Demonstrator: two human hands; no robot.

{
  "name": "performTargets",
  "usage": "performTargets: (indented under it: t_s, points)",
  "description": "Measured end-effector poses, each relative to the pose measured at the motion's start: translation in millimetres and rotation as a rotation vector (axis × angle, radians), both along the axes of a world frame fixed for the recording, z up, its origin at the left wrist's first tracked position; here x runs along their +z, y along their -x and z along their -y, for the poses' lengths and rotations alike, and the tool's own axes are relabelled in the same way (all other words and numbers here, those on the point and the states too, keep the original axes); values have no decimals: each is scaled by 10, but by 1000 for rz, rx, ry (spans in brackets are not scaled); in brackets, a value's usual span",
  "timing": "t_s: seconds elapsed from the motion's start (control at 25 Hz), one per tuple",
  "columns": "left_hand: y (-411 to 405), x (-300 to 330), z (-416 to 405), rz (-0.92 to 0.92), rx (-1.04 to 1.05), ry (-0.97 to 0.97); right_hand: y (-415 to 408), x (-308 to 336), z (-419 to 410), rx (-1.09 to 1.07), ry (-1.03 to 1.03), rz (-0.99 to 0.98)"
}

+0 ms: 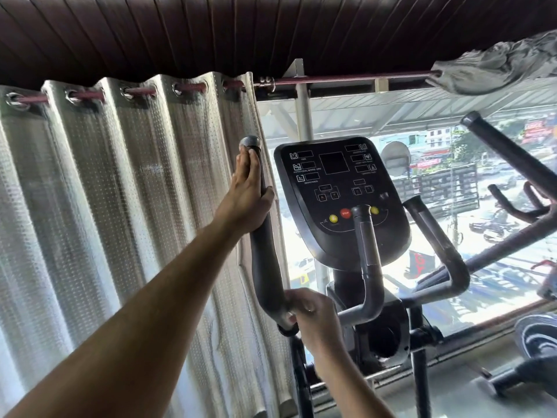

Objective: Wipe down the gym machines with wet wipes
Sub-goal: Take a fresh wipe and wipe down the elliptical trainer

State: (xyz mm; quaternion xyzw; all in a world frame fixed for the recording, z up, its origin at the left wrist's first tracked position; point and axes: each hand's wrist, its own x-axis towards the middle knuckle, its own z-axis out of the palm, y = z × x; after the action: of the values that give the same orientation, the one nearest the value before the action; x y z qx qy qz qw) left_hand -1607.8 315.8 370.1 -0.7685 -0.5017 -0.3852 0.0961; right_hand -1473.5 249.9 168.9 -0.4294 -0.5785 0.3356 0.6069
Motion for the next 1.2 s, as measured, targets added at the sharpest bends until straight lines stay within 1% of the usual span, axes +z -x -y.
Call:
performTargets:
  t_s: [0.04, 0.08, 0.16, 0.24, 0.32, 0.44, 0.48, 0.56, 0.64, 0.68, 0.76, 0.8, 0.88, 0.96, 1.0, 1.08, 1.2]
  points:
    - [0, -10, 9, 4, 2, 0, 24, 58, 215, -15, -59, -69]
    - [-8, -26, 7, -3, 10, -11, 48, 87, 363, -47, -146, -86]
    - [-22, -28, 6, -24, 52, -39, 120, 107, 485, -94, -289, -97]
    - [-53, -30, 29, -24, 90, -53, 151, 124, 477, -157, -378, -77]
    - [-83, -49, 44, -3, 103, -66, 180, 223, 464, -199, -479, -15]
    - [-82, -46, 60, 21, 94, -65, 235, 316, 454, -229, -605, 216]
    - [-84, -54, 69, 28, 100, -63, 227, 312, 444, -221, -610, 274]
    - [-128, -68, 141, 40, 90, -42, 106, 241, 422, -151, -560, 364]
    - [-186, -194, 304, 33, 49, 22, -131, 96, 477, -50, -451, 498]
    - [-224, -309, 416, 11, 56, 26, -305, 22, 492, -7, -396, 533]
    - [-375, -603, 711, -106, 129, -26, -691, -30, 549, 6, -290, 460]
    - [-488, -712, 866, -209, 150, -43, -875, 0, 560, -39, -249, 391]
    - [-749, -778, 971, -362, 105, -47, -1209, 117, 456, -197, -238, 322]
    - [-988, -591, 798, -403, 66, -21, -1503, 368, 204, -353, -282, 355]
    - [-1091, -422, 610, -387, 61, -6, -1635, 534, 40, -403, -316, 380]
    - [-1247, -56, 125, -350, 94, 49, -1888, 884, -332, -454, -400, 419]
    - [-1427, 144, -645, -408, 193, 114, -2283, 1344, -862, -482, -503, 478]
